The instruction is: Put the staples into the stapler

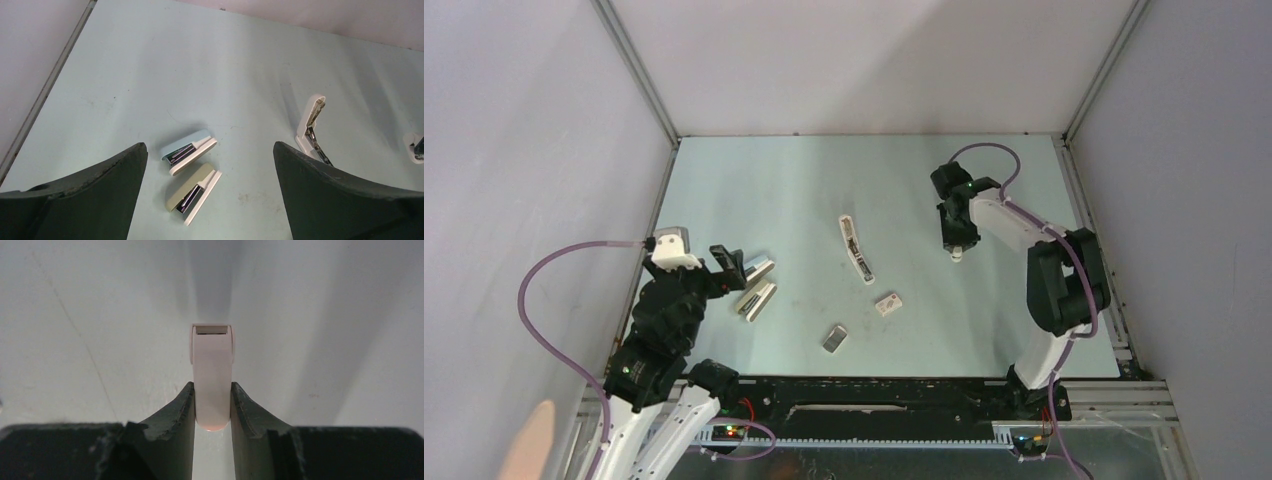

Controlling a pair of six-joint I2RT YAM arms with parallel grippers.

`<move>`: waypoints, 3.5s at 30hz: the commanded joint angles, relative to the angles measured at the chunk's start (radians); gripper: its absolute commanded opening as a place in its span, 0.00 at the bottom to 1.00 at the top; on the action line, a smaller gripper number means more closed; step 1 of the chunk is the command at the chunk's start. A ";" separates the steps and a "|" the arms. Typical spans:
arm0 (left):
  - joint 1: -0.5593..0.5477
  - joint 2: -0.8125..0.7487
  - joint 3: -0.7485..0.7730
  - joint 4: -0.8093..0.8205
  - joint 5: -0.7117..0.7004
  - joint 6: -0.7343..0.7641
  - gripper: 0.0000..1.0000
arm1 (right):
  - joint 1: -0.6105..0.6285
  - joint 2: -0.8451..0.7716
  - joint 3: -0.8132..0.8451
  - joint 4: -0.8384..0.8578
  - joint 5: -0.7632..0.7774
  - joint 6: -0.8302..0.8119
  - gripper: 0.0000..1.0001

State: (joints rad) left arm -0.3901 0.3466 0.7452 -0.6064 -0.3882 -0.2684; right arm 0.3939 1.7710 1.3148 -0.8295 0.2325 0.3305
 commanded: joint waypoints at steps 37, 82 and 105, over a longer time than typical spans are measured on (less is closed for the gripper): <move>0.005 0.014 -0.012 0.040 0.015 0.024 1.00 | 0.387 -0.018 -0.024 0.413 0.004 0.011 0.77; 0.006 0.006 -0.012 0.035 0.015 0.026 1.00 | 0.669 0.098 0.047 0.425 0.030 0.052 0.53; 0.007 0.018 -0.012 0.038 0.018 0.027 1.00 | 0.776 0.087 0.046 0.278 -0.154 0.084 0.27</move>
State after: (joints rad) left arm -0.3901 0.3531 0.7303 -0.6006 -0.3805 -0.2607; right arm 1.1675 1.8252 1.3384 -0.5598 0.1165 0.3981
